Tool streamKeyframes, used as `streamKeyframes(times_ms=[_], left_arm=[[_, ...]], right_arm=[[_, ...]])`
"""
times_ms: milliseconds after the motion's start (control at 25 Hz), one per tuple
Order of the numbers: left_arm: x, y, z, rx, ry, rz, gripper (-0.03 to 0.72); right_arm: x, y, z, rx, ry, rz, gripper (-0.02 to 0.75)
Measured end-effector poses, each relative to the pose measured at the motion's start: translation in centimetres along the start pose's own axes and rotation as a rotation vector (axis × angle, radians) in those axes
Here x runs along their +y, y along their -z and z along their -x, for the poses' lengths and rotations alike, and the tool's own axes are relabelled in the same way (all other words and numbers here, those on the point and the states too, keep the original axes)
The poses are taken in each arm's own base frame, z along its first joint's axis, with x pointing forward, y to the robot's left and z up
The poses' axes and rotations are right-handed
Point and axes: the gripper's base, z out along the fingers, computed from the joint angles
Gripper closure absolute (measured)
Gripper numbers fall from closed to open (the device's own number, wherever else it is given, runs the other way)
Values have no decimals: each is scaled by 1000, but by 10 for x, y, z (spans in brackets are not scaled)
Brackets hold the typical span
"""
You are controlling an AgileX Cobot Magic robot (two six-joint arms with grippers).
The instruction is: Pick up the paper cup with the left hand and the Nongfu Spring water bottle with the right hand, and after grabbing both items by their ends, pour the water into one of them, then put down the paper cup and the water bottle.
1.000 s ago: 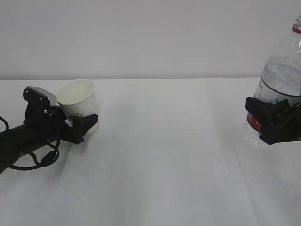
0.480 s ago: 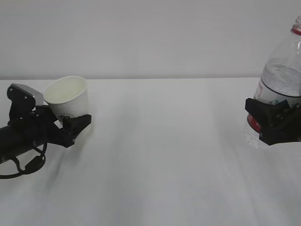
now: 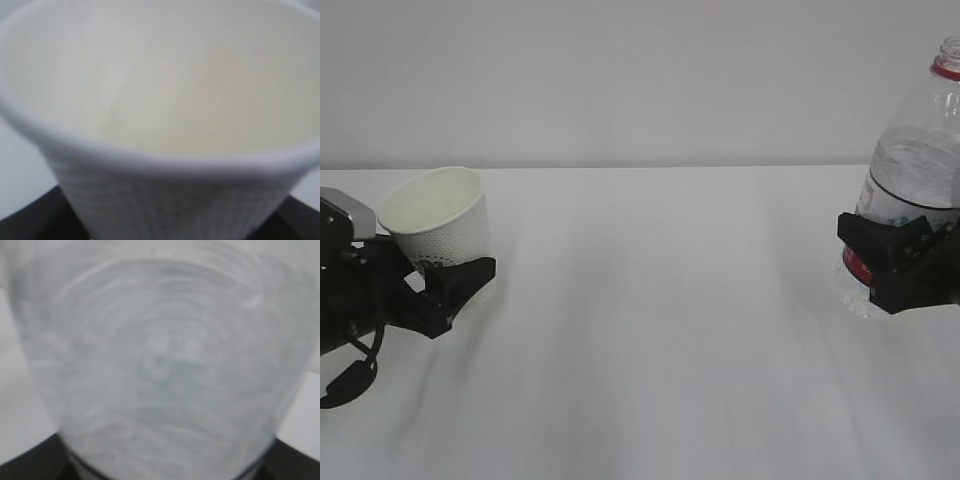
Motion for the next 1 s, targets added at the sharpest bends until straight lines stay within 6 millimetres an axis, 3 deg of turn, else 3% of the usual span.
streamKeyframes(times_ms=[1000], left_arm=[[-28, 48, 52, -79, -78, -61, 134]], right_arm=[[5, 0, -4, 39, -13, 57, 288]])
